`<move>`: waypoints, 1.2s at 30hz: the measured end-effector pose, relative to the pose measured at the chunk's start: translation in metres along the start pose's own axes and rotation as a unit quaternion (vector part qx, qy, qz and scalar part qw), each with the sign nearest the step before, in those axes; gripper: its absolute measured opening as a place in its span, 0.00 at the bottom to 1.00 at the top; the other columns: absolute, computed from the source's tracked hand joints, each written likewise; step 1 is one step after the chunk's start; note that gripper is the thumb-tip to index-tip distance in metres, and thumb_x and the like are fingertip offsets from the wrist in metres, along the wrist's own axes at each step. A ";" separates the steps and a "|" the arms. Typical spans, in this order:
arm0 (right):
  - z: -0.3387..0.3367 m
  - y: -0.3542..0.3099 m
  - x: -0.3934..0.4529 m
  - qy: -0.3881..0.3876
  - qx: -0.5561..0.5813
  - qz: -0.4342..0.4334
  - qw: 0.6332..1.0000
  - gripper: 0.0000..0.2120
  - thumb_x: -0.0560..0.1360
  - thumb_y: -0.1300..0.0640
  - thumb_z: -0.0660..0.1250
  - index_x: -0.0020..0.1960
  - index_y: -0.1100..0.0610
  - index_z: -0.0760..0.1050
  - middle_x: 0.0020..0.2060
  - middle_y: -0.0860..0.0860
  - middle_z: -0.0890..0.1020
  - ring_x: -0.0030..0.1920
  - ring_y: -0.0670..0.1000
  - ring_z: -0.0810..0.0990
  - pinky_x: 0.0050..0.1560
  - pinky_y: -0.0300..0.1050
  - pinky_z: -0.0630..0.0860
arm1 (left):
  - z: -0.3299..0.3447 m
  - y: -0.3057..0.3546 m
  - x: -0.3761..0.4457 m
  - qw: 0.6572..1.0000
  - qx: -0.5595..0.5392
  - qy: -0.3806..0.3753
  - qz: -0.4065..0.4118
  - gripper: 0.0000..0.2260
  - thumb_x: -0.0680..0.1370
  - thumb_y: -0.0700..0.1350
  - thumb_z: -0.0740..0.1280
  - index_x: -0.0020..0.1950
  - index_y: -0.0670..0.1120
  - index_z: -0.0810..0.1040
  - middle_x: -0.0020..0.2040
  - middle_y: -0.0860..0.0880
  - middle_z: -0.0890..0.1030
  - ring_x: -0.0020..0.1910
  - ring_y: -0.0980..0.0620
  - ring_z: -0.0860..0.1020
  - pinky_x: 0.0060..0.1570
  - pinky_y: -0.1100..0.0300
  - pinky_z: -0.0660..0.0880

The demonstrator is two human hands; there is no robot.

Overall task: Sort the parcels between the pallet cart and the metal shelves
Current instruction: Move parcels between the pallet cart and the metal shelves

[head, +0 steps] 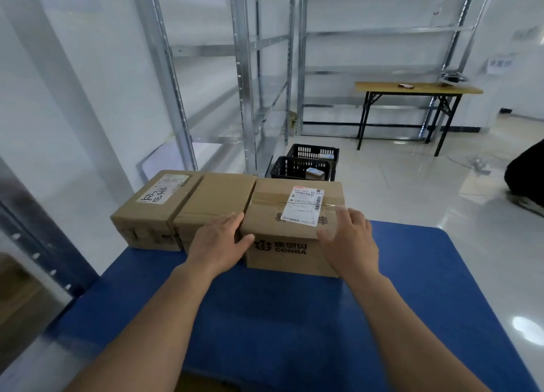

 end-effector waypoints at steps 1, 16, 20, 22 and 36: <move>0.000 -0.006 -0.005 0.014 -0.009 -0.026 1.000 0.23 0.75 0.51 0.61 0.69 0.53 0.64 0.67 0.51 0.66 0.65 0.52 0.63 0.53 0.48 0.68 | -0.001 0.000 -0.008 1.000 -0.008 0.017 -0.004 0.28 0.79 0.59 0.57 0.75 0.49 0.59 0.74 0.49 0.64 0.72 0.50 0.61 0.68 0.54 0.59; 0.053 -0.063 -0.123 -0.094 -0.027 -0.281 0.955 0.24 0.79 0.49 0.59 0.73 0.55 0.64 0.71 0.54 0.66 0.70 0.53 0.63 0.68 0.47 0.61 | 0.018 -0.019 -0.150 0.979 -0.059 0.124 -0.150 0.25 0.79 0.57 0.59 0.74 0.50 0.62 0.75 0.50 0.62 0.74 0.51 0.57 0.71 0.53 0.56; 0.061 -0.082 -0.145 -0.117 -0.035 -0.317 0.940 0.24 0.80 0.47 0.56 0.74 0.52 0.61 0.73 0.52 0.63 0.72 0.52 0.60 0.69 0.47 0.58 | 0.016 -0.036 -0.186 0.965 -0.068 0.148 -0.206 0.26 0.79 0.58 0.57 0.75 0.51 0.61 0.76 0.50 0.58 0.75 0.51 0.53 0.71 0.52 0.53; 0.064 -0.095 -0.159 -0.125 -0.037 -0.337 0.932 0.24 0.80 0.47 0.55 0.74 0.52 0.62 0.74 0.52 0.63 0.72 0.53 0.59 0.69 0.48 0.58 | 0.012 -0.048 -0.206 0.958 -0.055 0.152 -0.236 0.26 0.79 0.59 0.56 0.75 0.52 0.59 0.77 0.51 0.55 0.75 0.51 0.51 0.72 0.52 0.50; 0.056 -0.233 -0.383 -0.182 0.032 -0.534 0.825 0.19 0.75 0.48 0.67 0.63 0.55 0.76 0.63 0.57 0.77 0.62 0.60 0.75 0.60 0.56 0.72 | -0.067 -0.115 -0.476 0.863 0.031 0.256 -0.434 0.27 0.77 0.61 0.59 0.70 0.47 0.70 0.73 0.47 0.65 0.72 0.47 0.63 0.69 0.50 0.58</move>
Point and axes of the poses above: each hand's wrist, its own x-axis towards the middle knuckle, its own z-axis out of the palm, y = z × x, the point moved 1 cm from there along x, towards the middle knuckle
